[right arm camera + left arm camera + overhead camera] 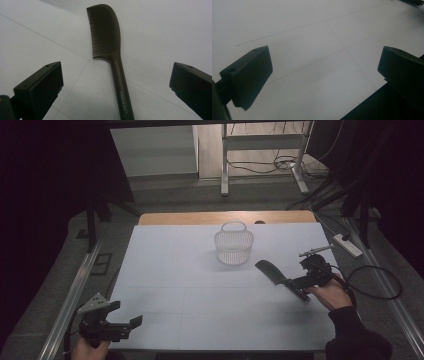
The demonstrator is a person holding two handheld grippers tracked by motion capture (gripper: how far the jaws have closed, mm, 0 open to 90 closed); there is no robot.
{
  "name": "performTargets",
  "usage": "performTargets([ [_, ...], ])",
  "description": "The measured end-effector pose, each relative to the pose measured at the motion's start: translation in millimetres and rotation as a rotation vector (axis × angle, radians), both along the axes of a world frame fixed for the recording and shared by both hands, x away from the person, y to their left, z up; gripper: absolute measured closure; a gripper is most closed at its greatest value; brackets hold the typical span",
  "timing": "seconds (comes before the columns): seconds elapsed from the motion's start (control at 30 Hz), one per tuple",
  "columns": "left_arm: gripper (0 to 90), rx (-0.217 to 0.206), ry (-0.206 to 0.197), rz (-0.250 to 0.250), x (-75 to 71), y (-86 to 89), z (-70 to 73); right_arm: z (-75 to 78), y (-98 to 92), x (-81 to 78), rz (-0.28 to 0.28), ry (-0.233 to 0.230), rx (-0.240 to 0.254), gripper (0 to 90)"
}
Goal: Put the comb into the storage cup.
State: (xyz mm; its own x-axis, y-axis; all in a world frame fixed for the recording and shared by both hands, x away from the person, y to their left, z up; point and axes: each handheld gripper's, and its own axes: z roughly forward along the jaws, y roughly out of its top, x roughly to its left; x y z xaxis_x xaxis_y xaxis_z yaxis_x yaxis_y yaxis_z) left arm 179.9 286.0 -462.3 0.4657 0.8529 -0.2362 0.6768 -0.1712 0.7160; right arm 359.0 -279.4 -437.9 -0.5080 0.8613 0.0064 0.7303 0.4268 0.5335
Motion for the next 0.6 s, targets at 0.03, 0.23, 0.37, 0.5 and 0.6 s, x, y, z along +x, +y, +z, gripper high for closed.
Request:
performTargets([
  [0.03, 0.2, 0.000, 0.000, 0.000, 0.0, 0.0, 0.0, 0.0, 0.0, 0.0, 0.000, 0.000, 0.000, 0.0],
  [0.23, 0.2, -0.003, 0.001, -0.001, 0.4, 0.3, -0.2, -3.3, 4.2, 7.5, 0.003, 0.018, -0.010, 0.0],
  [0.37, 0.1, -0.004, 0.004, -0.001, 0.8, 0.4, -0.2, -4.9, 6.6, 12.9, 0.007, 0.023, -0.015, 0.0],
  [0.5, 0.1, -0.007, 0.004, -0.001, 1.0, 0.4, -0.3, -7.3, 9.4, 17.1, 0.017, 0.030, -0.030, 0.0],
  [0.6, 0.1, -0.007, 0.004, -0.001, 1.0, 0.6, -0.3, -8.9, 10.9, 19.3, 0.021, 0.037, -0.040, 0.0],
])
